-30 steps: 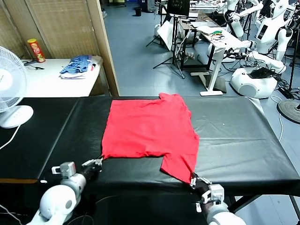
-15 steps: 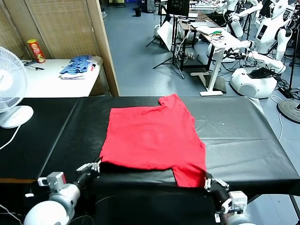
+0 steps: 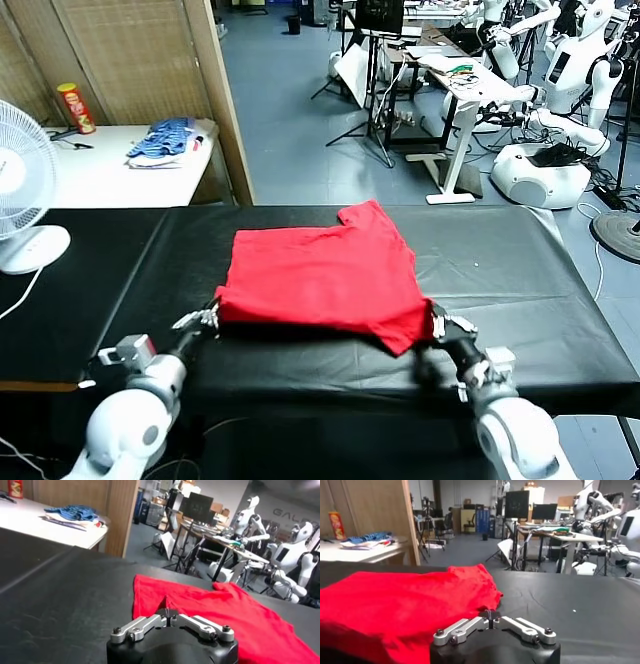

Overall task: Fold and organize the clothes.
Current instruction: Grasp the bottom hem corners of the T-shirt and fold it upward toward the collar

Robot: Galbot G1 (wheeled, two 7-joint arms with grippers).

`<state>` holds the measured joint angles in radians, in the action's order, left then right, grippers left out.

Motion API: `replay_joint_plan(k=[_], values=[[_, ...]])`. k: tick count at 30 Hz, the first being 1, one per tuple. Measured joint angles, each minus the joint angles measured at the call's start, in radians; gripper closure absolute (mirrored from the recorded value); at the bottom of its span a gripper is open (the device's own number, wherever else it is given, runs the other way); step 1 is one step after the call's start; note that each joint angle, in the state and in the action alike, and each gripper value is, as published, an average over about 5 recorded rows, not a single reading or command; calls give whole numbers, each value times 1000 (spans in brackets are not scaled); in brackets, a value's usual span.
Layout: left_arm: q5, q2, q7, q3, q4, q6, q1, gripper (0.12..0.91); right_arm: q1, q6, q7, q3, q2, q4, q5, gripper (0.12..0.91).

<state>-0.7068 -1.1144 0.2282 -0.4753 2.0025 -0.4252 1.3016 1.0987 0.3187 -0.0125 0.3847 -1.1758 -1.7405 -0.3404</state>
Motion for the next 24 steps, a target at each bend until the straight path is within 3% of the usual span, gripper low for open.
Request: replay_joint_plan(k=[7, 10, 13, 15, 20, 24], values=[[17, 11, -2, 11, -62, -4, -34, 905, -107, -6, 33, -59, -6, 97, -5, 893], [19, 11, -4, 14, -73, -9, -46, 905, -113, 12, 51, -64, 0, 101, -13, 812], [25, 9, -11, 16, -76, -18, -49, 864, -87, 43, 62, -53, 19, 67, -29, 660], [31, 9, -13, 14, -71, -22, -44, 793, -52, 59, 62, -38, 37, 24, -42, 543], [38, 10, -13, 7, -51, -24, -16, 526, 59, 75, 61, 11, 82, -94, -45, 309], [39, 10, -14, 6, -40, -31, 6, 321, 130, 71, 58, 37, 91, -137, -29, 235]])
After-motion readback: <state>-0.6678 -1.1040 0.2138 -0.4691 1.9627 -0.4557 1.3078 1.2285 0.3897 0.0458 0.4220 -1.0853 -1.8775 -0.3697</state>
